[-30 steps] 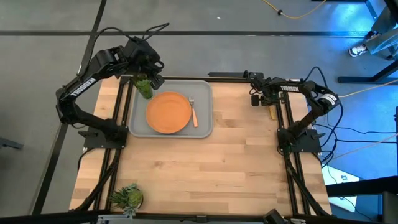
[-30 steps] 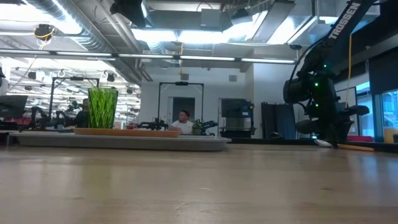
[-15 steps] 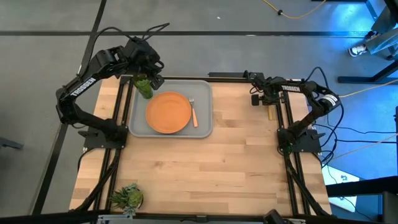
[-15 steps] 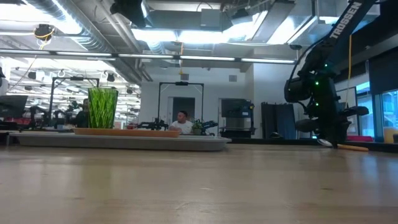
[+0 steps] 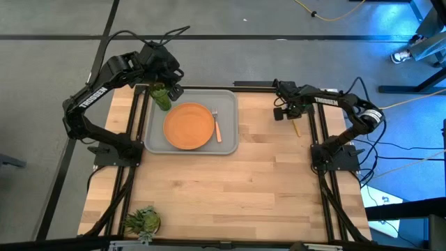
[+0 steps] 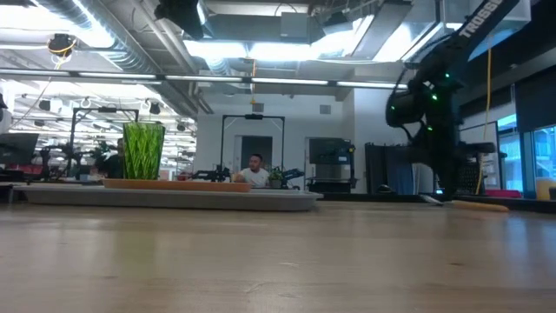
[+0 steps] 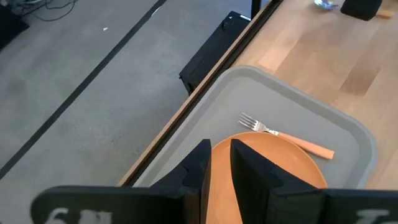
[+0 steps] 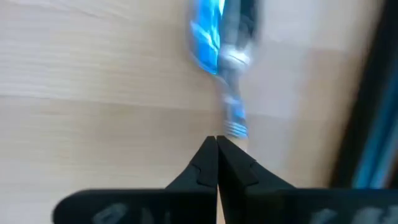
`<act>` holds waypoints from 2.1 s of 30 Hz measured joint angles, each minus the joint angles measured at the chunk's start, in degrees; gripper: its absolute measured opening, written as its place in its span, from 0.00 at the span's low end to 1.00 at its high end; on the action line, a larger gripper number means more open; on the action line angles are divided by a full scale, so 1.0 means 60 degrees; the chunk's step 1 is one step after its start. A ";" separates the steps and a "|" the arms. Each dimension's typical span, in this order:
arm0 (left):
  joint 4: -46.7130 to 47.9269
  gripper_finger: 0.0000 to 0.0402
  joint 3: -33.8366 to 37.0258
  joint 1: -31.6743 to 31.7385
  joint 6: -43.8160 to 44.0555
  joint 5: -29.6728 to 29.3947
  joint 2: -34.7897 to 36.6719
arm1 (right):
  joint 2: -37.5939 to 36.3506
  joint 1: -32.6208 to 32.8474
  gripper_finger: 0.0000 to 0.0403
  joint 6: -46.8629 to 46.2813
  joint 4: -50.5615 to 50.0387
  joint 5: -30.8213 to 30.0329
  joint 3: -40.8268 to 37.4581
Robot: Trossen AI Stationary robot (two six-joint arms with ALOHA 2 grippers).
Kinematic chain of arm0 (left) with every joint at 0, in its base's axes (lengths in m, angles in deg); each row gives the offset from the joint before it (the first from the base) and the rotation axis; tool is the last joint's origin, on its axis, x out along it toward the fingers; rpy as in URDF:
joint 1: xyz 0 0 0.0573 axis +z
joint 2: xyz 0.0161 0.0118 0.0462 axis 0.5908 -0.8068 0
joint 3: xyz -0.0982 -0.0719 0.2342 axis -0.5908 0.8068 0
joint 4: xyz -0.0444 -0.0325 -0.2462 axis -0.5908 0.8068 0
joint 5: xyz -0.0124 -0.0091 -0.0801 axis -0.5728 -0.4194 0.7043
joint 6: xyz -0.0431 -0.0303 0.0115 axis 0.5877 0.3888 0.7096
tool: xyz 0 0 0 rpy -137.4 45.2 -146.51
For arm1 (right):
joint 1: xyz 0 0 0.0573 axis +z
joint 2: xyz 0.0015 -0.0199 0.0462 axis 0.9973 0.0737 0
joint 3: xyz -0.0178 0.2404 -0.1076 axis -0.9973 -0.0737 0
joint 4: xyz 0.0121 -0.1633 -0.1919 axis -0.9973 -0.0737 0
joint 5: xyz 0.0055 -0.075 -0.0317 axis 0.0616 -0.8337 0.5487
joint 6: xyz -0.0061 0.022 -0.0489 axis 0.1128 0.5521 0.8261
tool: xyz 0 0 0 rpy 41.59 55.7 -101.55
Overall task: Pick and place plate/cup/fork/spoon on tray
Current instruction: Put the orange spoon on the gray serving tray to the right side of the orange fork
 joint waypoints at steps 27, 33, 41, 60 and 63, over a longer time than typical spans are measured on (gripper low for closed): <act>0.0002 0.13 0.0000 -0.0007 -0.0029 0.0038 0.0000 | -0.0015 0.0468 0.25 -0.0217 -0.0150 -0.0374 0.0616; 0.0002 0.13 0.0000 -0.0007 -0.0026 0.0038 0.0000 | -0.0018 -0.0076 0.27 -0.0201 -0.0193 -0.0327 0.0616; 0.0002 0.13 0.0000 -0.0004 -0.0011 0.0038 0.0000 | 0.0267 -0.0512 0.28 0.0490 -0.0179 0.0317 0.0620; 0.0002 0.13 0.0000 -0.0003 -0.0015 0.0038 0.0000 | 0.1537 -0.0409 0.23 0.0479 0.0040 -0.0082 0.0656; 0.0000 0.13 0.0000 0.0000 -0.0015 0.0034 0.0000 | 0.1541 -0.0410 0.13 0.0471 0.0128 0.0026 0.0653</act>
